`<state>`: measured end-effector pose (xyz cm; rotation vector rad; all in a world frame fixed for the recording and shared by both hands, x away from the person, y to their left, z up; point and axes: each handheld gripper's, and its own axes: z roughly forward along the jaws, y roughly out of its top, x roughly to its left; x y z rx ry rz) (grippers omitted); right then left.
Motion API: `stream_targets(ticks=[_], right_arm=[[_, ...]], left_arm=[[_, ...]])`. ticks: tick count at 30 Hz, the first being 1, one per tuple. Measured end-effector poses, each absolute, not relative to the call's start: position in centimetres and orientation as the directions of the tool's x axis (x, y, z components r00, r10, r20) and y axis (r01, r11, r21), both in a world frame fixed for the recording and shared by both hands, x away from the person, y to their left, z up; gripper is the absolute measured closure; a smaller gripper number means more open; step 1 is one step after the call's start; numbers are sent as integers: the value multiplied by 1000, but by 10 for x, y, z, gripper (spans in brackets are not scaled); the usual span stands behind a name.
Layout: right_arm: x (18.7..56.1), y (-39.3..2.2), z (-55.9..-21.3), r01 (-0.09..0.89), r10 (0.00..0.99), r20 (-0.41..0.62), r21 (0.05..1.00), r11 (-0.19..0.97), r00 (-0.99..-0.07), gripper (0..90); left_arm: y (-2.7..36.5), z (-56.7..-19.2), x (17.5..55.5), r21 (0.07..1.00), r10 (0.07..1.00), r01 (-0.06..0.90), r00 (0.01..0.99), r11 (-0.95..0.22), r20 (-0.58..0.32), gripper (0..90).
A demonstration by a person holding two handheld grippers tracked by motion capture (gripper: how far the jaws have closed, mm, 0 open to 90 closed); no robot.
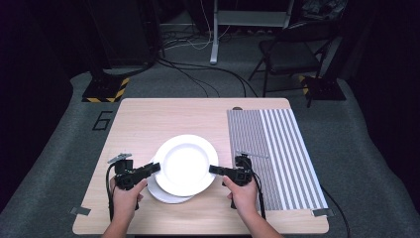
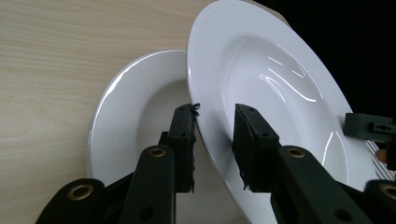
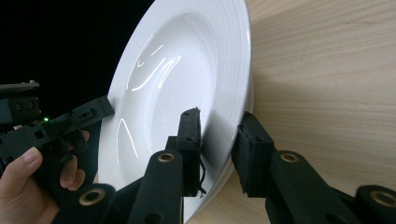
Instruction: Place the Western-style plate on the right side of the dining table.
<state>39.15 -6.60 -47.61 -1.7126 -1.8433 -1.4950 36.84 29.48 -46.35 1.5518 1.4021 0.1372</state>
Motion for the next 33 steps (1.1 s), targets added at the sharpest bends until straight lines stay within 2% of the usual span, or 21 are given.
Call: stream_targets(ticks=[33], right_arm=[[365,-124,-468,781,668,717,529,-331,-202,734]], left_arm=[[236,-459,398,715,734,697,456,57,-504,691]])
